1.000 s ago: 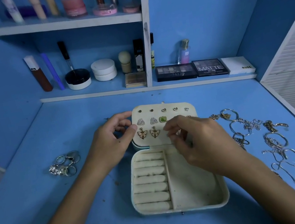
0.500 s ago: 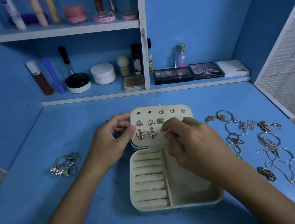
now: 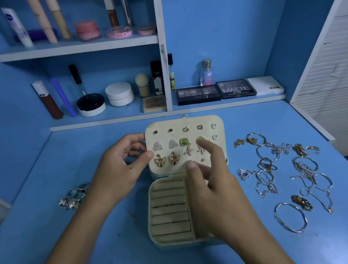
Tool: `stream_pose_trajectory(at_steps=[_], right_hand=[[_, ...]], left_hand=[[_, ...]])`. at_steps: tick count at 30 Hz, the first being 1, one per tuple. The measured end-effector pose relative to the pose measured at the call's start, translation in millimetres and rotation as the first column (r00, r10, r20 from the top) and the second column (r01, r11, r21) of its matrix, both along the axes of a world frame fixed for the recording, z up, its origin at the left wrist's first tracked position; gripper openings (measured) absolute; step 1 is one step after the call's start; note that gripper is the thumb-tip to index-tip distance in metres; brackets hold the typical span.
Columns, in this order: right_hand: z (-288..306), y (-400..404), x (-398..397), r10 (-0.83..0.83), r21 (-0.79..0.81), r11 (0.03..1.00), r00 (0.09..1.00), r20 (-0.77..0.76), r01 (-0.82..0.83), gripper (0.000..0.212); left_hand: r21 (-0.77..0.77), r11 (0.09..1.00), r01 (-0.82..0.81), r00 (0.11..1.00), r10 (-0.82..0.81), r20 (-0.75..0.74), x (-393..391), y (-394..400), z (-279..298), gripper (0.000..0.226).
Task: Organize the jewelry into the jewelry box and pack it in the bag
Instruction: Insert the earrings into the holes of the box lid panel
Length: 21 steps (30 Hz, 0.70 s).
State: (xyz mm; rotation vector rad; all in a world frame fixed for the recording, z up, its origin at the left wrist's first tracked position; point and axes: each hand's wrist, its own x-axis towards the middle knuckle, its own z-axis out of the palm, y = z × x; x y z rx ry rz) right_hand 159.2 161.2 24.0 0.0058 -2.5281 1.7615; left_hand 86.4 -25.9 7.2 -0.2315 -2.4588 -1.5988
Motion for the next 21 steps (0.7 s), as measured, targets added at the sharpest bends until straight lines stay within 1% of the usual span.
stream_pose_trajectory(at_steps=[1, 3, 4, 6, 8, 10, 12, 14, 17, 21], right_hand=[[0.0, -0.2, 1.5, -0.023, -0.120, 0.992, 0.998, 0.062, 0.030, 0.040], [0.0, -1.6, 3.8, -0.059, -0.357, 0.927, 0.983, 0.172, 0.118, 0.048], [0.0, -2.9, 4.7, -0.066, -0.468, 0.867, 0.971, 0.228, 0.169, 0.050], [3.9, -5.1, 8.6, -0.052, -0.660, 0.706, 0.948, 0.315, 0.258, 0.051], [8.3, -7.0, 11.6, -0.028, -0.778, 0.548, 0.936, 0.351, 0.308, 0.053], [11.3, -7.0, 15.5, -0.007, -0.835, 0.424, 0.923, 0.385, 0.351, 0.048], [14.1, -5.1, 19.0, 0.014, -0.856, 0.350, 0.912, 0.410, 0.379, 0.035], [15.8, -3.1, 20.6, 0.030, -0.869, 0.295, 0.905, 0.424, 0.398, 0.029], [12.7, 0.2, 21.3, 0.032, -0.876, 0.271, 0.906, 0.422, 0.398, 0.035], [6.9, 2.0, 21.7, 0.048, -0.896, 0.261, 0.922, 0.383, 0.359, 0.049]], left_hand=[[0.004, 1.000, 0.001, 1.000, -0.001, -0.003, 2.5, 0.6, 1.9, 0.031], [0.011, 1.000, 0.004, 1.000, -0.003, -0.011, 7.9, 1.6, 4.4, 0.027], [0.013, 1.000, 0.004, 1.000, -0.004, -0.016, 10.4, 1.8, 4.7, 0.025], [0.025, 1.000, 0.007, 1.000, -0.006, -0.030, 16.7, 2.9, 4.6, 0.021], [0.054, 0.999, 0.002, 0.999, 0.000, -0.036, 23.8, 4.0, 4.8, 0.017], [0.057, 0.998, -0.009, 0.999, 0.011, -0.034, 31.7, 5.0, 3.5, 0.019], [0.028, 0.999, -0.026, 0.999, 0.027, -0.040, 40.1, 5.6, 1.0, 0.026], [0.015, 0.999, -0.031, 0.998, 0.031, -0.055, 48.9, 7.2, -0.4, 0.024], [0.053, 0.998, -0.014, 0.998, 0.018, -0.065, 60.0, 8.9, -3.5, 0.008], [0.067, 0.998, 0.020, 0.995, -0.014, -0.094, 68.7, 5.2, -12.6, 0.010]])
